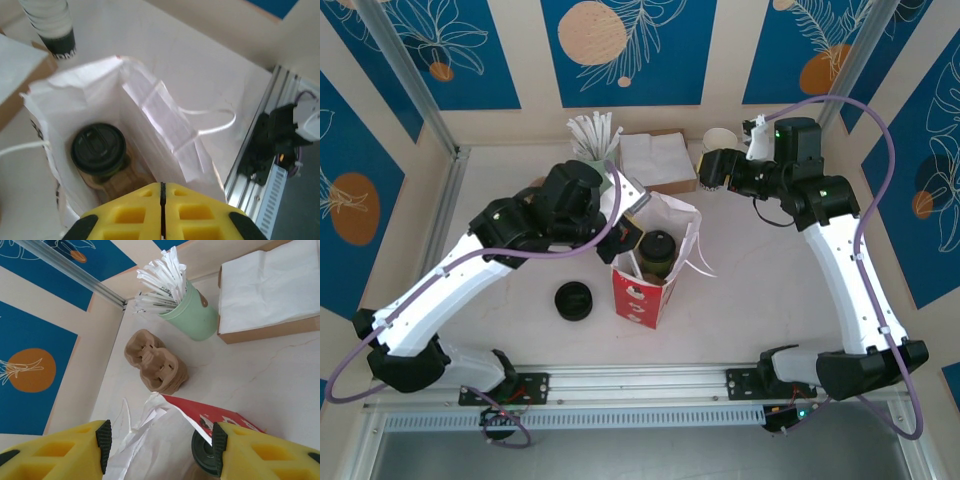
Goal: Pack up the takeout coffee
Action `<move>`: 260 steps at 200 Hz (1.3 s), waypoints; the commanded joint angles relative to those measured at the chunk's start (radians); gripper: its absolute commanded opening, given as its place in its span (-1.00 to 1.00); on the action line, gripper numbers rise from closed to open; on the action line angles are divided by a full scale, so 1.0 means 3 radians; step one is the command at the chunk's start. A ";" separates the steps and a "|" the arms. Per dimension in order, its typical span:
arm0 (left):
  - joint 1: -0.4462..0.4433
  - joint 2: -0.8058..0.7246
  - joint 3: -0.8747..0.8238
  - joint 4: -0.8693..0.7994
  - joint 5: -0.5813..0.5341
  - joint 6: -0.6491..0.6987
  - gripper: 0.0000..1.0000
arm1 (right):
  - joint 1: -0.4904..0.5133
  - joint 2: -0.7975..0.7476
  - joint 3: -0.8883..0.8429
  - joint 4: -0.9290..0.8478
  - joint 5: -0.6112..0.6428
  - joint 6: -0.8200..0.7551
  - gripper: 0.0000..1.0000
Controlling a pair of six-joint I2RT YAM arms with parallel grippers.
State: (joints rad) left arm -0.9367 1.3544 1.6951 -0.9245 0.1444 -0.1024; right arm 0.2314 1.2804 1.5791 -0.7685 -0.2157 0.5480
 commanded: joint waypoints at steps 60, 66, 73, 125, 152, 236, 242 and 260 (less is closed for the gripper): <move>-0.0038 -0.0254 -0.0194 0.0060 -0.0071 -0.0158 -0.19 | 0.0158 0.0488 0.0266 0.0107 0.0584 -0.0172 0.16; -0.0038 -0.0270 -0.0203 0.0060 -0.0138 -0.0177 -0.15 | 0.0179 0.0537 0.0301 0.0111 0.0637 -0.0179 0.16; -0.0035 -0.0289 -0.0214 0.0056 -0.0251 -0.0194 -0.10 | 0.0206 0.0598 0.0349 0.0117 0.0686 -0.0186 0.16; -0.0038 -0.0121 -0.0264 -0.0074 -0.0973 -0.0300 0.30 | 0.0384 0.1041 0.0685 0.0136 0.0893 -0.0222 0.16; -0.0035 0.0072 -0.0272 -0.0013 -0.1093 -0.0328 0.35 | 0.0445 0.1269 0.0861 0.0112 0.0962 -0.0277 0.16; -0.0028 0.0611 -0.0164 0.0050 -0.1780 -0.0512 0.02 | 0.0584 0.1658 0.1092 0.0095 0.1169 -0.0390 0.15; -0.0023 0.0637 -0.0154 0.0050 -0.1823 -0.0524 -0.01 | 0.0584 0.1666 0.1092 0.0102 0.1169 -0.0390 0.15; -0.0007 0.0695 -0.0130 0.0055 -0.1871 -0.0547 -0.20 | 0.0584 0.1688 0.1089 0.0113 0.1156 -0.0399 0.15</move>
State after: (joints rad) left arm -0.9390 1.5414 1.6279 -0.9199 -0.3454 -0.2417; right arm 0.4023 1.7782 1.8664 -0.7410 0.1093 0.4503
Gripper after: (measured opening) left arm 0.459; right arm 0.578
